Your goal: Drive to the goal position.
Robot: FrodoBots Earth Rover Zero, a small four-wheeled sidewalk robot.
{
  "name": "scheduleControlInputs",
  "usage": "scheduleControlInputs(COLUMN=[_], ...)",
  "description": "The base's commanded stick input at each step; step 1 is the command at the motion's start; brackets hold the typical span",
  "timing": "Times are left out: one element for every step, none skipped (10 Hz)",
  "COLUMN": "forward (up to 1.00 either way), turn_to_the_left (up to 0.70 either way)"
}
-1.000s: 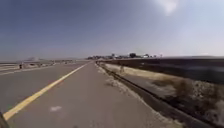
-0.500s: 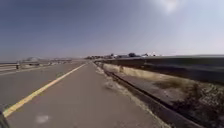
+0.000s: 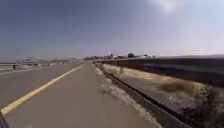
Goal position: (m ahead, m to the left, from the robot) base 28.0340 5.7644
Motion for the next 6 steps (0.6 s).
scheduleControlInputs(forward=[0.5, 0.5, 0.5, 0.5, 0.5, 0.5], turn_to_the_left=[0.0, 0.0, 0.0, 0.0, 0.0, 0.0])
